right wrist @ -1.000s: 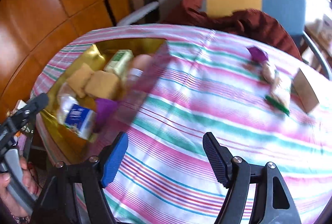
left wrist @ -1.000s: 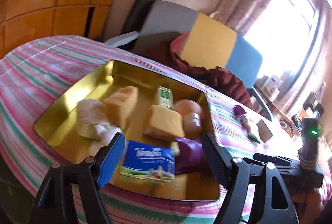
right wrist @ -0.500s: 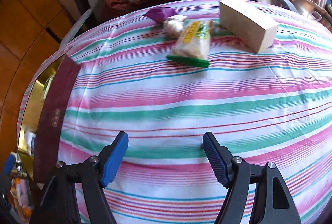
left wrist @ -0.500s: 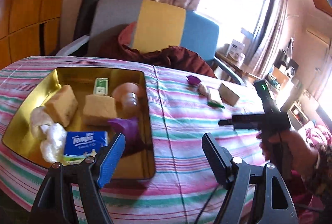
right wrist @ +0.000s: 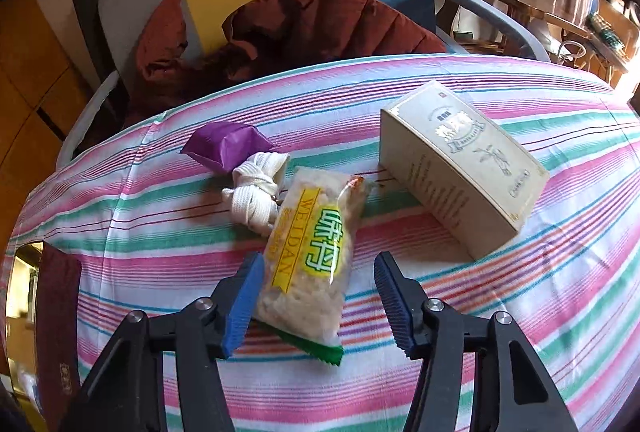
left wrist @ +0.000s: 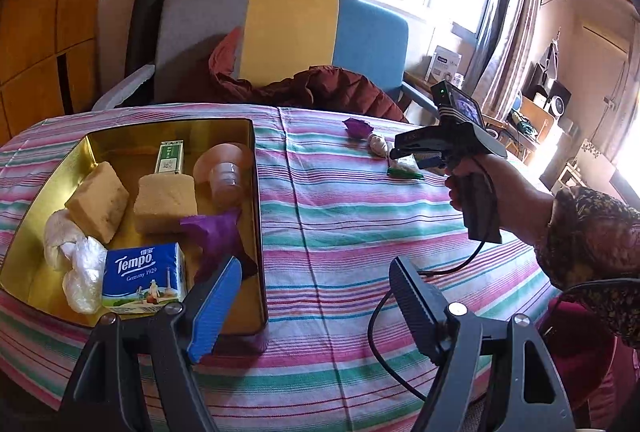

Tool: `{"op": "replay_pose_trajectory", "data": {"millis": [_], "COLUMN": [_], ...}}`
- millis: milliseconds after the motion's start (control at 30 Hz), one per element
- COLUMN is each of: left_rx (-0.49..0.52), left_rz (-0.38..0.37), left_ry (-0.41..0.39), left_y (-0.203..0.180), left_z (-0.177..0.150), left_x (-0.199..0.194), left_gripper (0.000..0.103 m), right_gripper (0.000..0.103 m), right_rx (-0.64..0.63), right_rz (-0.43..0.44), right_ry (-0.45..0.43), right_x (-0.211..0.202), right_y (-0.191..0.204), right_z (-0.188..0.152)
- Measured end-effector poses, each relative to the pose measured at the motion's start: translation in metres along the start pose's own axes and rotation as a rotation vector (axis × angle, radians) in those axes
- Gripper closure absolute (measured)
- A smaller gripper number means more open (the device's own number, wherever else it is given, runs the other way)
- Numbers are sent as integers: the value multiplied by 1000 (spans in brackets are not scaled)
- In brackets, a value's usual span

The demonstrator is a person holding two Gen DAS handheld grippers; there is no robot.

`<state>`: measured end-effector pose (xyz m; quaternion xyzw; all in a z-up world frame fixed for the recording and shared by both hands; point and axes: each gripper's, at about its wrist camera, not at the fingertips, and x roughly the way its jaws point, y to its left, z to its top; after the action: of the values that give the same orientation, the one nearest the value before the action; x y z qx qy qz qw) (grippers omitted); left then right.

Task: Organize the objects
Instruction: 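Move the right tool to the Weidan snack bag and grasp it, then grasp the white knotted cloth with the left tool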

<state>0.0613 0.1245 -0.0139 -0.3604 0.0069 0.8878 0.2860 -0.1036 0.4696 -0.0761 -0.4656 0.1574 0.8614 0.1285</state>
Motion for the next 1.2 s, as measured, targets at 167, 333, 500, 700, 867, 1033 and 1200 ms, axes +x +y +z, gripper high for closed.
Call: {"op": "replay_pose_trajectory", "data": {"millis": [167,333,500,700,867,1033,1200], "left_rx": [-18,-10,-10,-22,-12,-19,-28], "left_rz": [-16,-33,-75,-100,-84,-35,-17], "left_ry": [21,28,49,103,190,244,289], "left_y": [0,-9,-25,-49,-71,-87,-95], "left_z": [8,24,46,78,107,129,143], "left_x": [10,22,48,97,165,231,288], "left_gripper": [25,25,25,25,25,25,27], "right_gripper": [53,59,59,59,60,59,60], "right_rx": [-14,-10,-53,-99,-78,-101,-114], "right_rz": [23,80,123,187,189,187,195], "right_ry": [12,74,143,92,87,100,123], "right_x": [8,-1,-13,-24,-24,-23,-22], "right_y": [-2,-24,-41,-54,-56,-56,-56], "right_z": [-2,-8,-25,-48,-46,-43,-39]}}
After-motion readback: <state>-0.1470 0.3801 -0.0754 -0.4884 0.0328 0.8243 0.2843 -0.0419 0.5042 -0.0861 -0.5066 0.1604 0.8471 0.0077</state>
